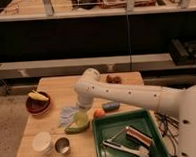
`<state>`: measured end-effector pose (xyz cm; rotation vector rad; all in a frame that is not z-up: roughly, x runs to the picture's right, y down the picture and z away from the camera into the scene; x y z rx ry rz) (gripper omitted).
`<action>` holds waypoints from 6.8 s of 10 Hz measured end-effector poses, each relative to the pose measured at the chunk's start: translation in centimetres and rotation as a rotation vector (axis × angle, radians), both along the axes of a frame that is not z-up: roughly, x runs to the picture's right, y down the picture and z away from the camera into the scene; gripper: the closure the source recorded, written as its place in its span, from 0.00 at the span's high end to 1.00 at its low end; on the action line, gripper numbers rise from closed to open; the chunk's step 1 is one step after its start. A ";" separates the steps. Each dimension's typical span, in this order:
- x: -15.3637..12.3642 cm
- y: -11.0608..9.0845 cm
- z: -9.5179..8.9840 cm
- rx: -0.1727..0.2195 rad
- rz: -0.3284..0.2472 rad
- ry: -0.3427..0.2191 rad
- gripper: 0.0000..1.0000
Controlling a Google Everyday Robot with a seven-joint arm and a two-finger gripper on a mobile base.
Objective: Stack cups on top of each other
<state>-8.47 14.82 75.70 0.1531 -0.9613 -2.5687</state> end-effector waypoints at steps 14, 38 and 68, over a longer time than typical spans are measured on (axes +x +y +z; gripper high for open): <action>-6.5 6.6 -13.2 0.057 -0.156 0.009 0.00; -8.7 6.8 -7.4 0.007 -0.031 0.108 0.80; -7.4 3.9 -11.3 0.035 -0.020 0.066 0.00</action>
